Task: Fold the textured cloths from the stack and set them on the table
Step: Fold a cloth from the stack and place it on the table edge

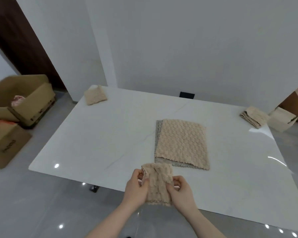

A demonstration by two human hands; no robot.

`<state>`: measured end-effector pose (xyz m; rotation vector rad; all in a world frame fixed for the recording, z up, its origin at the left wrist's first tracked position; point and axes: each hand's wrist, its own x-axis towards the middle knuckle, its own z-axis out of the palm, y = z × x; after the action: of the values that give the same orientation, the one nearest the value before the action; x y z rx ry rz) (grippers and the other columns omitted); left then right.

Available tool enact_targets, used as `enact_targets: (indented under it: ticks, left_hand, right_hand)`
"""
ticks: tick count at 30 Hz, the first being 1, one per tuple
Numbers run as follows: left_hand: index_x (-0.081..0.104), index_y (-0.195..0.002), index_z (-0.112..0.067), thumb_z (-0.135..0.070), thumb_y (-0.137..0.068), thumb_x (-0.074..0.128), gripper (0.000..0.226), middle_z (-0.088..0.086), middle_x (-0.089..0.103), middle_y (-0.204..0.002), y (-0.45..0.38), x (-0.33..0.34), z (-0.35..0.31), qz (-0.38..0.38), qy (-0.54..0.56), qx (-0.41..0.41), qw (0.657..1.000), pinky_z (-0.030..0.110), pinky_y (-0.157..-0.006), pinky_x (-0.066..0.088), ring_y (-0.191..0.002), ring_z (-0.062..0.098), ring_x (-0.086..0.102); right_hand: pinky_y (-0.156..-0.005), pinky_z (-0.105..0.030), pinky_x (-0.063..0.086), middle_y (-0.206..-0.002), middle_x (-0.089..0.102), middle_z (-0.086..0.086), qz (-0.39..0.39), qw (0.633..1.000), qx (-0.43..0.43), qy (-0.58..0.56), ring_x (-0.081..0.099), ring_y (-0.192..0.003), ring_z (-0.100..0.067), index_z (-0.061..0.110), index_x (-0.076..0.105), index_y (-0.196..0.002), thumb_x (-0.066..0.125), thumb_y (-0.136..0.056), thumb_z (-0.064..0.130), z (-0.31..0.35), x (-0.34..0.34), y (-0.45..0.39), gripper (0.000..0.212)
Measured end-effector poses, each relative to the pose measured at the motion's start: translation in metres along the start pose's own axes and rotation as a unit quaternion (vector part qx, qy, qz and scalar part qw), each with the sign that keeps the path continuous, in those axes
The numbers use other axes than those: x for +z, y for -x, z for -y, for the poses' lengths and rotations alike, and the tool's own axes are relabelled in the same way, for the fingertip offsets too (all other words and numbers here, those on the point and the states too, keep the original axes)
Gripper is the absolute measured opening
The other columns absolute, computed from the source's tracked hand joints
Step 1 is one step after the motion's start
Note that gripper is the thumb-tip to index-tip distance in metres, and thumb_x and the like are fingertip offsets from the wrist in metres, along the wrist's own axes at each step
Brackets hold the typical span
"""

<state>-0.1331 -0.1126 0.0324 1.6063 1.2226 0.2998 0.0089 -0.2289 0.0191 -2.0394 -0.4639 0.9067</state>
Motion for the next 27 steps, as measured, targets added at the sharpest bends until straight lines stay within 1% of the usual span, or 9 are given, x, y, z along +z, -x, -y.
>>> enact_targets:
  ticks: [3,6,8,11,13,16,19,23,27]
  left_hand:
    - [0.056,-0.105,-0.029,-0.022,-0.099,0.058,0.009,-0.005,0.066,-0.099,0.046,-0.019,-0.018,-0.003,0.036,-0.021,0.999,0.014,-0.058,0.047,-0.068,0.005,0.062]
    - [0.056,-0.107,-0.028,-0.019,-0.098,0.059,0.014,-0.003,0.067,-0.099,0.072,-0.034,-0.024,0.005,0.054,-0.031,0.998,0.030,-0.063,0.055,-0.073,0.020,0.067]
    - [0.056,-0.109,-0.028,-0.018,-0.096,0.060,0.016,-0.001,0.068,-0.098,0.080,-0.045,-0.025,0.002,0.061,-0.035,0.998,0.039,-0.064,0.057,-0.071,0.021,0.067]
    - [0.057,-0.109,-0.028,-0.017,-0.094,0.064,0.020,0.000,0.068,-0.099,0.084,-0.062,-0.027,-0.021,0.070,-0.038,0.997,0.032,-0.060,0.055,-0.069,0.013,0.066]
    - [0.057,-0.110,-0.028,-0.016,-0.089,0.067,0.026,-0.002,0.068,-0.102,0.081,-0.074,-0.026,-0.030,0.074,-0.036,0.996,0.029,-0.060,0.056,-0.070,0.013,0.067]
    - [0.057,-0.112,-0.027,-0.015,-0.085,0.070,0.032,-0.003,0.068,-0.104,0.070,-0.094,-0.023,-0.038,0.079,-0.030,0.996,0.035,-0.068,0.061,-0.075,0.014,0.071]
    - [0.056,-0.112,-0.025,-0.009,-0.087,0.070,0.033,0.001,0.067,-0.107,0.053,-0.115,-0.015,-0.040,0.092,-0.026,0.995,0.035,-0.064,0.061,-0.076,0.015,0.072]
    - [0.055,-0.113,-0.028,-0.012,-0.090,0.069,0.031,-0.003,0.066,-0.107,0.023,-0.157,-0.001,-0.016,0.088,-0.010,0.996,0.018,-0.056,0.052,-0.074,0.005,0.070]
    - [0.053,-0.112,-0.030,-0.017,-0.091,0.069,0.029,-0.005,0.065,-0.108,-0.009,-0.216,0.017,0.028,0.059,-0.003,0.998,0.017,-0.057,0.051,-0.073,0.007,0.070]
  right_hand:
    - [-0.072,-0.031,0.055,-0.092,0.074,0.004,0.005,1.000,0.009,-0.017,0.072,-0.074,-0.014,0.025,0.065,-0.098,0.071,-0.090,0.022,0.020,-0.020,0.041,0.011]
    - [-0.068,-0.026,0.052,-0.092,0.074,0.005,0.010,0.999,0.002,-0.036,0.071,-0.073,-0.012,0.024,0.066,-0.098,0.071,-0.090,0.020,0.035,-0.027,0.061,0.011]
    - [-0.069,-0.025,0.051,-0.094,0.074,0.007,0.020,0.999,-0.003,-0.044,0.071,-0.076,-0.011,0.023,0.066,-0.099,0.070,-0.090,0.019,0.043,-0.024,0.066,0.011]
    - [-0.072,-0.026,0.051,-0.097,0.074,0.006,0.040,0.998,-0.010,-0.047,0.071,-0.080,-0.011,0.023,0.066,-0.100,0.071,-0.090,0.020,0.057,-0.012,0.066,0.011]
    - [-0.068,-0.023,0.050,-0.096,0.075,0.006,0.052,0.998,-0.012,-0.046,0.071,-0.075,-0.007,0.022,0.066,-0.100,0.071,-0.090,0.019,0.066,-0.001,0.065,0.012]
    - [-0.060,-0.018,0.048,-0.094,0.076,0.004,0.059,0.997,-0.015,-0.047,0.070,-0.069,-0.006,0.022,0.064,-0.100,0.070,-0.090,0.020,0.084,0.017,0.061,0.012]
    - [-0.058,-0.020,0.049,-0.088,0.076,0.002,0.056,0.997,-0.016,-0.041,0.070,-0.069,-0.009,0.022,0.064,-0.099,0.069,-0.090,0.022,0.102,0.038,0.055,0.011]
    - [-0.062,-0.029,0.050,-0.084,0.076,-0.005,0.042,0.998,-0.016,-0.037,0.065,-0.065,-0.013,0.019,0.064,-0.099,0.070,-0.090,0.021,0.127,0.078,0.044,0.011]
    - [-0.053,-0.021,0.049,-0.084,0.075,-0.002,0.012,0.999,-0.002,-0.041,0.067,-0.070,-0.015,0.019,0.065,-0.100,0.070,-0.090,0.022,0.157,0.134,0.037,0.011]
